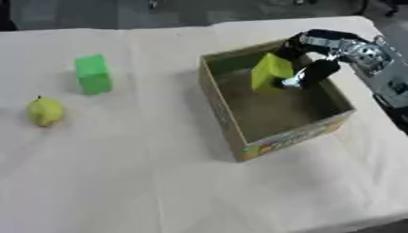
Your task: Pick up the objects with one hand, pass them to the other hand, and then place them into the box on the other side of the table.
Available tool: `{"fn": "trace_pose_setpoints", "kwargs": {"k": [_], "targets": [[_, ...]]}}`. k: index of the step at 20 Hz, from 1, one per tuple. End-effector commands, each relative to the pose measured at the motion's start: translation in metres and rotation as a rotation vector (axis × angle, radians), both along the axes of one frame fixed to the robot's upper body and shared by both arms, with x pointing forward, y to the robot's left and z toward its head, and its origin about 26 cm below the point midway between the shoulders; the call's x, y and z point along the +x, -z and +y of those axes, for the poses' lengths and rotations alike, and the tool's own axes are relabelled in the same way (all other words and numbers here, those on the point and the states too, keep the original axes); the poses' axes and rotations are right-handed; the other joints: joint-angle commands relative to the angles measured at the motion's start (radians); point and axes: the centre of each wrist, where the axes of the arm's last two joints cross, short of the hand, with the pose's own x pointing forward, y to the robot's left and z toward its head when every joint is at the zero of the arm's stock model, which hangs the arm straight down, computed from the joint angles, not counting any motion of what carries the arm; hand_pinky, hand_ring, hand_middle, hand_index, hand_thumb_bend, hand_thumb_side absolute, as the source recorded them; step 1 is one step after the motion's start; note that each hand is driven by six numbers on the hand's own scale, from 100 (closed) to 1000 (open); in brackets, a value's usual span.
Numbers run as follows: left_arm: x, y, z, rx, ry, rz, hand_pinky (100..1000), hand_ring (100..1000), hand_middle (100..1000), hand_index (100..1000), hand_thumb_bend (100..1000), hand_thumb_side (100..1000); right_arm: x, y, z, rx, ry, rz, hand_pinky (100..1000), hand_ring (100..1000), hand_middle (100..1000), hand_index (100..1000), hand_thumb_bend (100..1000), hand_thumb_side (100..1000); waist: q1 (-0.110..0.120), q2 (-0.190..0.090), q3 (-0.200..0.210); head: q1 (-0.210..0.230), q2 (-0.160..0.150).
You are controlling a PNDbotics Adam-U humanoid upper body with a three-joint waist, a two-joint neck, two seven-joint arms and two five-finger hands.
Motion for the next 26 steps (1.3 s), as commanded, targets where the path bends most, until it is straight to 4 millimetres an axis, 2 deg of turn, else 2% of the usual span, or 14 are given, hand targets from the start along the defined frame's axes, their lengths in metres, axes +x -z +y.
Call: {"fn": "trace_pose_setpoints", "kwargs": {"k": [1,3,7,12,15,18,21,24,26], "targets": [[-0.003,-0.011,0.004,0.012,-0.007,-0.036,817,767,646,787,543,657,-0.002,-0.011,-0.005,-0.026,0.002,-0.034,891,834,817,884,540,462,0.014,-0.001,-0.002,0.002,-0.012],[-0.003,-0.011,0.004,0.012,-0.007,-0.034,818,767,646,787,543,657,-0.002,-0.011,-0.006,-0.031,0.000,-0.037,893,844,827,889,553,458,0.014,0.000,-0.003,0.003,-0.012],[-0.003,-0.010,0.004,0.011,-0.007,-0.032,818,767,645,787,544,656,-0.002,-0.010,-0.008,-0.031,0.003,-0.040,901,848,845,908,548,372,0.015,0.000,-0.005,0.004,-0.011],[-0.003,-0.010,0.004,0.011,-0.009,-0.031,818,767,644,787,542,655,-0.003,-0.012,-0.008,-0.001,0.003,-0.052,894,825,833,899,540,364,0.015,0.000,-0.006,0.010,-0.010],[-0.003,-0.011,0.007,0.011,-0.021,-0.036,818,767,644,786,538,649,-0.007,-0.020,-0.007,0.054,0.007,-0.096,889,809,821,891,506,359,0.016,0.000,-0.008,0.039,-0.005],[-0.004,-0.014,0.012,0.020,-0.037,-0.042,818,768,645,787,525,637,-0.013,-0.032,-0.006,0.154,0.027,-0.161,887,783,799,879,324,396,0.017,-0.001,-0.009,0.073,0.000],[-0.004,-0.018,0.018,0.044,-0.056,-0.039,818,767,644,787,508,620,-0.020,-0.043,-0.005,0.276,0.045,-0.217,890,769,785,872,241,423,0.019,-0.001,-0.009,0.110,0.006],[-0.004,-0.022,0.025,0.074,-0.074,-0.024,816,765,642,787,502,606,-0.026,-0.052,-0.003,0.373,0.047,-0.255,892,763,780,873,244,454,0.020,-0.002,-0.010,0.147,0.007],[-0.003,-0.025,0.028,0.093,-0.080,-0.011,815,764,641,788,503,599,-0.029,-0.057,-0.002,0.418,0.040,-0.275,893,759,778,874,334,439,0.021,-0.002,-0.010,0.169,0.008]]}}
